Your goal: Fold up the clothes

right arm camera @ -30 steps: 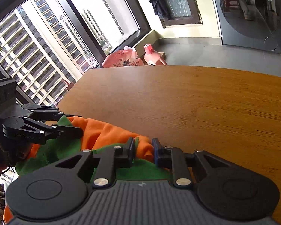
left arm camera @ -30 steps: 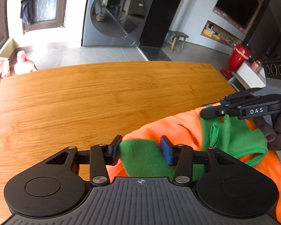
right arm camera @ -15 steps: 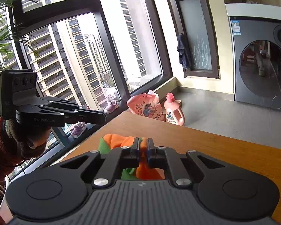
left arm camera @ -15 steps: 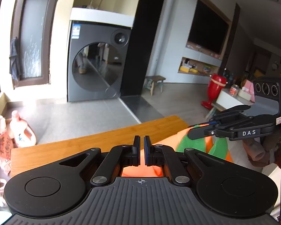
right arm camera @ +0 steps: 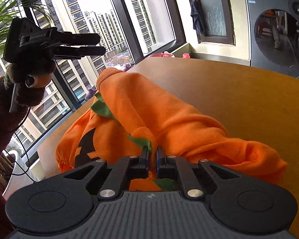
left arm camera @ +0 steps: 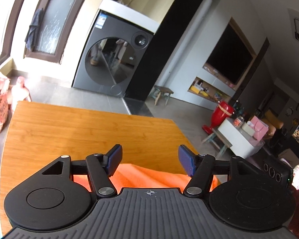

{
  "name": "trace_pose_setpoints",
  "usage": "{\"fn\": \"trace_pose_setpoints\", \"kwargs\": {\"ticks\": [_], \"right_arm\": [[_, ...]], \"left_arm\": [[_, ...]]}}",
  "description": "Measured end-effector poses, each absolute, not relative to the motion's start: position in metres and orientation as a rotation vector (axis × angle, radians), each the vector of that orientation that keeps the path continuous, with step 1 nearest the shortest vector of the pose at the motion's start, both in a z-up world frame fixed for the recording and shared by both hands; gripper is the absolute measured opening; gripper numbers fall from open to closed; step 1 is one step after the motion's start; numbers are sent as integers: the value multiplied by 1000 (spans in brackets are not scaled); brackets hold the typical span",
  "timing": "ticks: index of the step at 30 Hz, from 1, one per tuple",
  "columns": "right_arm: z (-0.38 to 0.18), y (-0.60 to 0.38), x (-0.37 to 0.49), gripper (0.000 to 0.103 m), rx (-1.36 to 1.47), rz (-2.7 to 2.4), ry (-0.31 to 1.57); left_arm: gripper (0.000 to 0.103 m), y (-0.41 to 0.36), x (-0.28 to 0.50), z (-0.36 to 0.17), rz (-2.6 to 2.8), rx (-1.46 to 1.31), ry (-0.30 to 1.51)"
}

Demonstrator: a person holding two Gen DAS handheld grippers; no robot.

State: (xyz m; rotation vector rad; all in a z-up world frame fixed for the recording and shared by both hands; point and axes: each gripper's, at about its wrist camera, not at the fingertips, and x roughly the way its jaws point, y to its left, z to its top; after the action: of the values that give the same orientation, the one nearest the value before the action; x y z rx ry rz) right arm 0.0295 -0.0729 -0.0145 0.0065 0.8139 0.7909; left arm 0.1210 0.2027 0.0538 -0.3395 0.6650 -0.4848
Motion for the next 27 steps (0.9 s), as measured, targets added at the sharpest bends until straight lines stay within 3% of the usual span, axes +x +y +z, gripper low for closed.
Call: {"fn": "trace_pose_setpoints", "kwargs": {"ticks": [3,6,8,10,12,18,19,20,21,23,27], "right_arm": [[-23,-69,23,6,-26,775,816],[-12,-54,0,7,-241,763,716],[0,-42,-20,20,-421,758,604],[10,-30,-38,55,-584,752,496],[10,-16,-40,59,-643,766,468],[-24,15,-16,56,-794,690,420],[-30,18,-10,36,-806,673,421],[-33,18,-4,23,-803,667,439],[-35,19,1,18,-797,666,453],[-34,18,2,16,-785,678,452],[-34,13,-8,11,-805,691,433]], "left_arm": [[60,184,129,24,-438,-255,769],[58,177,126,2,-411,-208,835],[58,178,119,-6,-405,-197,848],[58,183,111,-6,-402,-213,840],[58,189,106,-2,-395,-246,834],[61,211,81,21,-436,-412,776],[66,215,81,20,-447,-463,786],[71,220,81,18,-457,-515,796],[74,224,80,17,-467,-568,806],[82,228,87,7,-463,-647,825],[82,235,121,-19,-407,-811,873]]}}
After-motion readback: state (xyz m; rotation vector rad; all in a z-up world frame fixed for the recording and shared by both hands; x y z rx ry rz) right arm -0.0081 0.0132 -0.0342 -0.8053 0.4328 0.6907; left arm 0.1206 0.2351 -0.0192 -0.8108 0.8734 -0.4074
